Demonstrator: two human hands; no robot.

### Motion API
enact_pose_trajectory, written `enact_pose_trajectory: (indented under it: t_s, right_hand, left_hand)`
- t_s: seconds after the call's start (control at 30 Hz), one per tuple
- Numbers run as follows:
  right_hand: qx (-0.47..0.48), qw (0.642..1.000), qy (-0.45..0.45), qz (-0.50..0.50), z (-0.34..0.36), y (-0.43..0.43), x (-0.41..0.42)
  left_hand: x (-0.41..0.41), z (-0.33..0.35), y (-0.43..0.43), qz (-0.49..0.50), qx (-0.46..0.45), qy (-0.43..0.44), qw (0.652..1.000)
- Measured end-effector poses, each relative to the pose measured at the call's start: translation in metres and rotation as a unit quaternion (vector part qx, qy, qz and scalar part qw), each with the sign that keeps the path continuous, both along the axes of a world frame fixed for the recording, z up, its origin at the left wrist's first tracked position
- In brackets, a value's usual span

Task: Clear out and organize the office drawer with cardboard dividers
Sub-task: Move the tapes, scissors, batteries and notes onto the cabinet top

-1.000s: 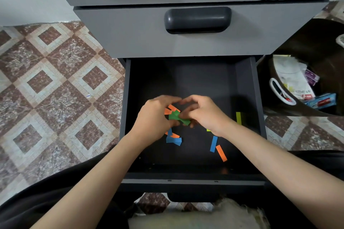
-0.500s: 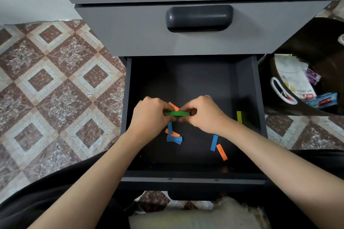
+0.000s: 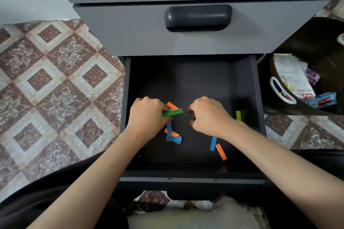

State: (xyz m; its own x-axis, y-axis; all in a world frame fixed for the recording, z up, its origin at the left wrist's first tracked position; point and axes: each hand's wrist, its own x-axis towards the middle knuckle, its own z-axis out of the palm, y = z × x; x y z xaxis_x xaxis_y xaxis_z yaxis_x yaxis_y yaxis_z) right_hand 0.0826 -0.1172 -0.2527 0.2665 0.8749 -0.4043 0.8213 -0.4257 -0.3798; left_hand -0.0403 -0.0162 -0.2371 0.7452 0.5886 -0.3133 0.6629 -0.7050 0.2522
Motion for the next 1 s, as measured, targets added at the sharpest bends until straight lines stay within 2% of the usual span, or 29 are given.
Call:
enact_pose_trajectory:
  t_s: [0.1, 0.3, 0.43, 0.57, 0.7, 1.0]
  right_hand:
    - [-0.005, 1.0, -0.016, 0.021, 0.001, -0.001, -0.005]
    - [-0.013, 0.999, 0.007, 0.046, 0.006, -0.001, -0.012]
    - [0.044, 0.999, 0.013, 0.003, 0.004, 0.002, -0.008]
    - [0.117, 0.991, 0.068, -0.013, 0.008, 0.004, -0.011]
    - [0.128, 0.987, 0.092, -0.014, 0.008, 0.0, -0.013]
    - [0.128, 0.985, 0.116, 0.007, 0.002, 0.0, -0.012]
  left_hand:
    - [0.001, -0.002, -0.002, -0.008, 0.007, 0.009, 1.0]
    - [0.001, -0.005, -0.004, -0.043, 0.019, 0.034, 0.998]
    - [0.003, -0.004, -0.004, -0.049, 0.015, 0.028, 0.998]
    - [0.002, -0.003, -0.005, -0.033, -0.005, 0.017, 0.999]
    - [0.002, -0.002, -0.005, -0.031, -0.019, 0.005, 0.999]
    - [-0.001, -0.003, -0.001, -0.03, -0.051, 0.043, 0.997]
